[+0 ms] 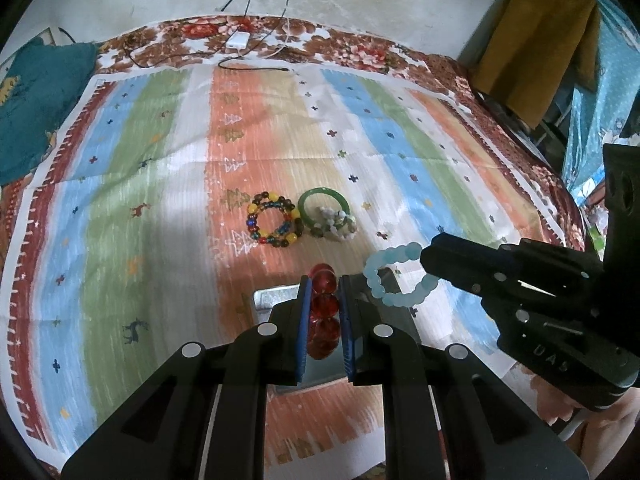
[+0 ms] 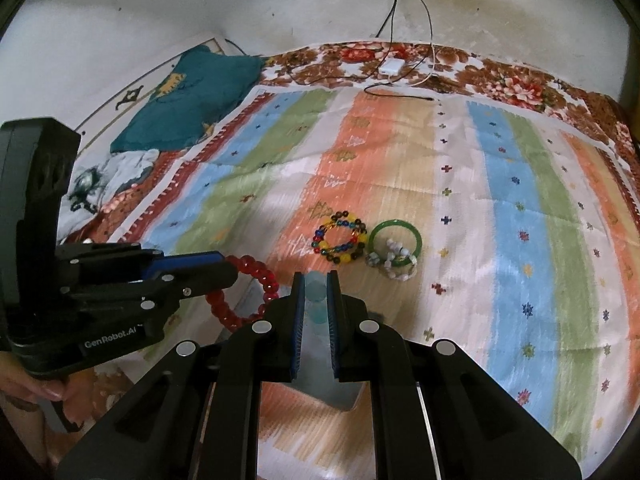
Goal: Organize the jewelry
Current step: 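Open both grippers to drop the bracelets into the tin box, then move left tool to multicolour bead bracelet while right tool moves to white charm bracelet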
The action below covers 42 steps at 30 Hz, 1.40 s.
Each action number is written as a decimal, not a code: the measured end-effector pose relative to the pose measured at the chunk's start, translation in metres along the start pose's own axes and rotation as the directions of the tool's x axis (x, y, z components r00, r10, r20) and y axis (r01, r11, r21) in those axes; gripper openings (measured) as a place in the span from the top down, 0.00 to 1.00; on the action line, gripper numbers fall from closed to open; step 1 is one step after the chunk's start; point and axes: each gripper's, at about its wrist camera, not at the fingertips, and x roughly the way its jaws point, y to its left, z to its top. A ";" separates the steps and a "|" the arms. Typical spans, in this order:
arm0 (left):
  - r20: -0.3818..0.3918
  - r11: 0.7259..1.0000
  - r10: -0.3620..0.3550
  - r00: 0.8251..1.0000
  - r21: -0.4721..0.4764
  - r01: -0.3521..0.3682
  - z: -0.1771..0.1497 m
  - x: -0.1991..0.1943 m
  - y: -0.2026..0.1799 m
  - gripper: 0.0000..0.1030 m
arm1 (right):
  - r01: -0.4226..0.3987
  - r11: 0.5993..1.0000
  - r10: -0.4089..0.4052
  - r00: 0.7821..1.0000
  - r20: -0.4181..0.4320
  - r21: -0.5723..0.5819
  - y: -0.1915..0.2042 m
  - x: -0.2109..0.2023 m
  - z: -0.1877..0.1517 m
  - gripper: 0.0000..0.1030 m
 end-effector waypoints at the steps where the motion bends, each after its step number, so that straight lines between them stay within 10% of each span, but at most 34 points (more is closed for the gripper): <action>1: -0.007 1.000 0.003 1.000 -0.001 -0.003 -0.001 0.001 0.000 0.87 | -0.003 1.000 0.002 1.000 -0.006 -0.003 0.001 0.001 -0.001 0.88; 6: -0.029 1.000 0.008 1.000 -0.005 -0.008 -0.004 0.005 -0.001 0.79 | -0.005 1.000 0.006 0.999 -0.037 0.021 -0.004 0.007 -0.004 0.88; 17: -0.031 0.994 0.059 0.998 -0.095 -0.062 0.005 0.018 0.029 0.55 | 0.078 0.992 -0.073 0.996 -0.061 0.100 -0.034 0.025 0.005 0.53; 42: -0.137 0.986 0.061 0.989 -0.149 -0.081 0.040 0.091 0.065 0.37 | 0.155 0.978 -0.129 0.975 -0.179 0.140 -0.078 0.089 0.026 0.47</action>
